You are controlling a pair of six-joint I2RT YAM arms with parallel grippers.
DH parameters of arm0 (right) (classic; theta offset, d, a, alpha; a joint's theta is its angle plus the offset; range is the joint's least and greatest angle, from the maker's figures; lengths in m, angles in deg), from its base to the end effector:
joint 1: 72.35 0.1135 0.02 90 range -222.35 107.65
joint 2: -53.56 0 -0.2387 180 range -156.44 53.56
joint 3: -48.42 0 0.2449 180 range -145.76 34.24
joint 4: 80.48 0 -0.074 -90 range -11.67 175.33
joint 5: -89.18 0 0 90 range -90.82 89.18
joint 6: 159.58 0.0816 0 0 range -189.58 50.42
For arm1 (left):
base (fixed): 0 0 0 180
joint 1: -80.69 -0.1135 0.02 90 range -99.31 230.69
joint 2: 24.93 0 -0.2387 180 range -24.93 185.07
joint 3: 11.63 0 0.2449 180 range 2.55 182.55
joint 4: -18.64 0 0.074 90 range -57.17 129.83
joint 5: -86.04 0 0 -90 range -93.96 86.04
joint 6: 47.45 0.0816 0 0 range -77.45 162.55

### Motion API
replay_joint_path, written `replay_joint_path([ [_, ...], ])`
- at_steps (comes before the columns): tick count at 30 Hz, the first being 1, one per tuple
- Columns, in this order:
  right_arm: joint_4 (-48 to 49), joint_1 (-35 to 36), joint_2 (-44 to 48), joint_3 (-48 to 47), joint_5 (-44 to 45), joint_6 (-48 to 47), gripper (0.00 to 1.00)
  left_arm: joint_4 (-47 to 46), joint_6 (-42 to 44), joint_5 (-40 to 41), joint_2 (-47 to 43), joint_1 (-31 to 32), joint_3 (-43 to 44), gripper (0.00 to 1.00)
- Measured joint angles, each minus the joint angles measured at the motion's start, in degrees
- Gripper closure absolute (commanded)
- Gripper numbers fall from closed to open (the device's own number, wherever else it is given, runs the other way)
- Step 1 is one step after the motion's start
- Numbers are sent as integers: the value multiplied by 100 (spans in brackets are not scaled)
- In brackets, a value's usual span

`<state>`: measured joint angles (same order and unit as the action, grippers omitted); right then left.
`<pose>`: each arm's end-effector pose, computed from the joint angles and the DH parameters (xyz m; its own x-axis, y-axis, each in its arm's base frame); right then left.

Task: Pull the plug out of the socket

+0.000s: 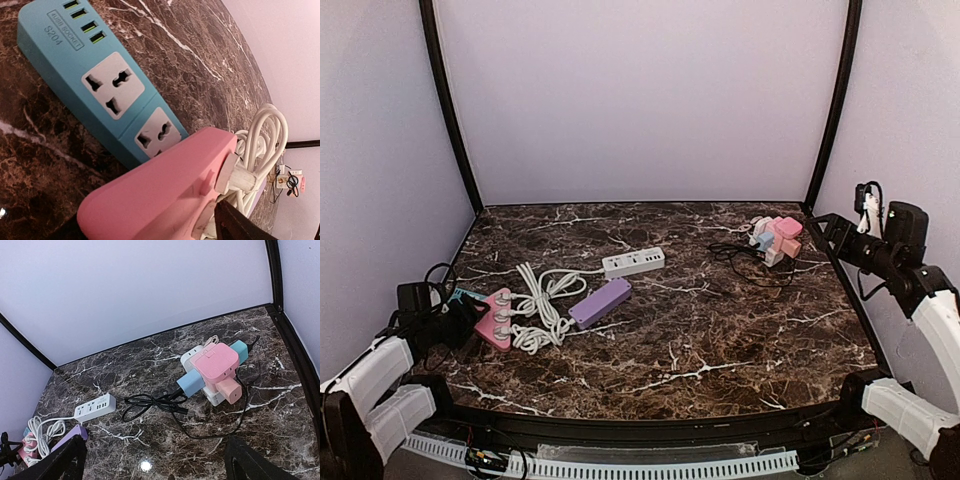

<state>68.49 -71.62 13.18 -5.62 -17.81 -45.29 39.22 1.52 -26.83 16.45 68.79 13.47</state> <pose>0.2209 0.0267 0.2806 -0.3918 0.3884 -0.8340 -0.1425 0.8699 0.4721 0.1977 0.0092 0.1131 -0.5178 -0.7273 -0.4505 -0.2991 0.6473 -0.7011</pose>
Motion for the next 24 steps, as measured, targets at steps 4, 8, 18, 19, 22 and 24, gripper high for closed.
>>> replay_joint_path([
  [4,-17,0,15,-28,-20,-4,5,-85,59,-46,94,-24,-4,35],
  [8,-26,0,17,-79,-39,-15,5,-208,101,-70,120,-39,-28,41],
  [18,-35,0,4,-79,-94,-26,5,-885,79,-614,560,-44,-101,54],
  [19,-35,0,2,-79,-103,-28,5,-973,61,-684,614,-48,-103,56],
  [22,-35,0,-52,-79,-122,-42,5,-1305,11,-935,769,-46,-109,57],
  [24,-35,0,-81,-79,-127,-44,5,-1528,-20,-1062,885,-31,-142,59],
])
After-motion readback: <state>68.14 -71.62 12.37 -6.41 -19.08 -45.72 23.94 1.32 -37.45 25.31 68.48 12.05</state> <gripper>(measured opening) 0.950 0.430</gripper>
